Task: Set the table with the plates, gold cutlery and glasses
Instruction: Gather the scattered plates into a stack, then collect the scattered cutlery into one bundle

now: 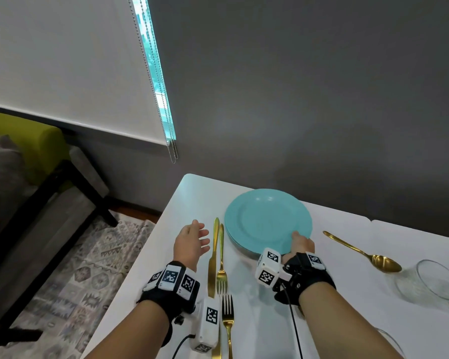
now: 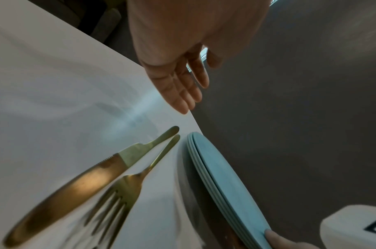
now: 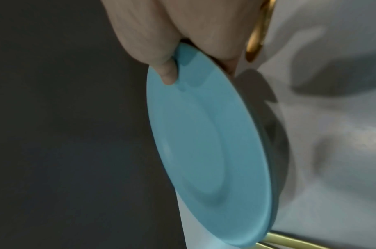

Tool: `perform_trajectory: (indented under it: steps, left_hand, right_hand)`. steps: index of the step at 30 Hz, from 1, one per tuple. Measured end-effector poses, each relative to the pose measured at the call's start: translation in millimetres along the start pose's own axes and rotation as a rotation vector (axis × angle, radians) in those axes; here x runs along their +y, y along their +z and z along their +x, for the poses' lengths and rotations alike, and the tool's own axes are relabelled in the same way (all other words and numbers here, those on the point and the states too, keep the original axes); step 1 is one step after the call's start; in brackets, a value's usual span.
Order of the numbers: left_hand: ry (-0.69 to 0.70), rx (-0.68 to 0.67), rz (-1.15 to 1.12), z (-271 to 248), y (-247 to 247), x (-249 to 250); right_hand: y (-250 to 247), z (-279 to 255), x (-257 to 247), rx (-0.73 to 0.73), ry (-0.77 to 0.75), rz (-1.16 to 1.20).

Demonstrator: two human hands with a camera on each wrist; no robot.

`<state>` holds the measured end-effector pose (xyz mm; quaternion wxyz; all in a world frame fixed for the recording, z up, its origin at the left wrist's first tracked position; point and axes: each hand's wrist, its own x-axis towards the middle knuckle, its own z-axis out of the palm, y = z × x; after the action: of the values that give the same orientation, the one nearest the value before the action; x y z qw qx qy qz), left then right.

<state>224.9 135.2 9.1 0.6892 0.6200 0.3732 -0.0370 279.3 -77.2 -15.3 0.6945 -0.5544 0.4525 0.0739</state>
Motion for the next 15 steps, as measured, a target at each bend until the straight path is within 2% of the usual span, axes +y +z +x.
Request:
perform_trajectory:
  steps: [5,9,12,14,15]
  left_hand:
    - [0.024,0.0,0.004,-2.0,-0.2,0.4]
    - [0.014,0.005,0.02,-4.7,-2.1,-6.0]
    - [0.014,0.003,0.033,-5.3,-1.0,-6.9]
    - [0.013,0.0,0.035,-5.5,0.3,-7.4]
    - [0.011,0.001,0.039,-5.9,0.7,-7.7]
  right_hand:
    - [4.3,11.2,12.3,0.001,0.03,-0.074]
    - [2.2,-8.2,9.1,-0.139,0.087,-0.147]
    - [1.7,-29.4,4.5,-0.134,0.157,-0.045]
    - [0.5,-40.5,5.8,-0.11,0.094,-0.148]
    - [1.0,-45.1,3.3,-0.175,0.101,-0.167]
